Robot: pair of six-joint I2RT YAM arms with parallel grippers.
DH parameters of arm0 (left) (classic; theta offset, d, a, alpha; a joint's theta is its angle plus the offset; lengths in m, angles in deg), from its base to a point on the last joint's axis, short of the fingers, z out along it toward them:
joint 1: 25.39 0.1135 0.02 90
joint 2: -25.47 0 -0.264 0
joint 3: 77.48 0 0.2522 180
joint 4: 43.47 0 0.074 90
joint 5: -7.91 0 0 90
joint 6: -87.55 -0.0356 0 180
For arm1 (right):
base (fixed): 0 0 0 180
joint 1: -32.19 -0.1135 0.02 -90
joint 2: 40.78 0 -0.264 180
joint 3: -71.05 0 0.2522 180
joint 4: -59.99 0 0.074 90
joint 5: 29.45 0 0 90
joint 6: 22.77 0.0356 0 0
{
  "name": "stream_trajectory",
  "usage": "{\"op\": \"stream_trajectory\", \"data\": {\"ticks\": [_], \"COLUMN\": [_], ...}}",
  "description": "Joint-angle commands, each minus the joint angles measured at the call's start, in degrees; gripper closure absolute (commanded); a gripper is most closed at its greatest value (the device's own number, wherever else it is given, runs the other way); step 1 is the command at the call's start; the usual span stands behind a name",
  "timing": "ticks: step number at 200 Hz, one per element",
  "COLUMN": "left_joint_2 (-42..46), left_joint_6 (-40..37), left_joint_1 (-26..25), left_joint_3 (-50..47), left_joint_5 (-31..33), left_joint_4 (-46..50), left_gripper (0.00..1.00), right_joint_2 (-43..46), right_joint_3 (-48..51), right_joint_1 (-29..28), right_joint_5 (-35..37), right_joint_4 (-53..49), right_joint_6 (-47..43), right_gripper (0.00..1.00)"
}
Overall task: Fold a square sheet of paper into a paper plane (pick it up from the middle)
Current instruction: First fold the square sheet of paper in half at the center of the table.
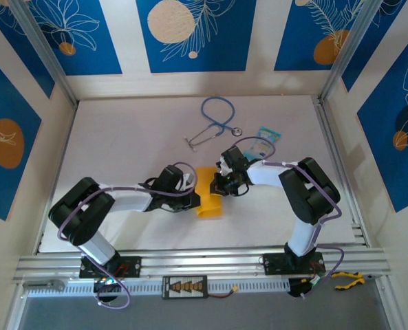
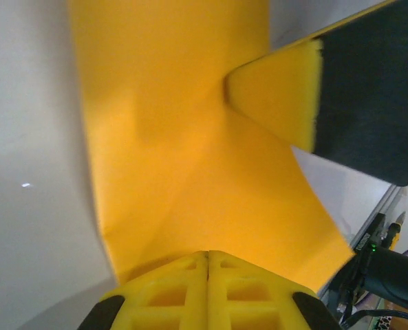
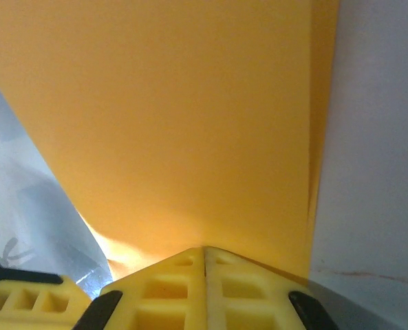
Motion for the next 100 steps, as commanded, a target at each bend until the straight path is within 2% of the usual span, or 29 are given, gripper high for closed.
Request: {"op": "stream_trajectory", "data": {"ticks": [1, 58, 77, 100], "left_joint_2": [-0.4, -4.4, -3.6, -0.8], "left_joint_6": [1.5, 2.2, 2.6, 0.5], "left_joint_1": [-0.7, -1.7, -2.0, -2.5], "left_joint_3": [0.9, -3.0, -5.7, -6.9], "left_joint_5": [-1.7, -0.5, -0.5, 0.3], "left_joint_4": [-1.5, -3.9, -4.9, -1.3], "left_gripper": [1.00, 1.00, 1.00, 1.00], "right_joint_2": [-1.8, -2.1, -2.2, -2.2], "right_joint_3": [2.1, 2.6, 2.8, 3.0], "right_joint_1": [0.3, 0.5, 0.7, 0.9], "right_joint_5": [6.3, 6.7, 6.7, 7.0], "right_joint_4": [-7.5, -8.2, -8.2, -8.1], "right_joint_6": [0.5, 0.0, 0.0, 0.3], "right_gripper": [1.00, 1.00, 1.00, 1.00]}}
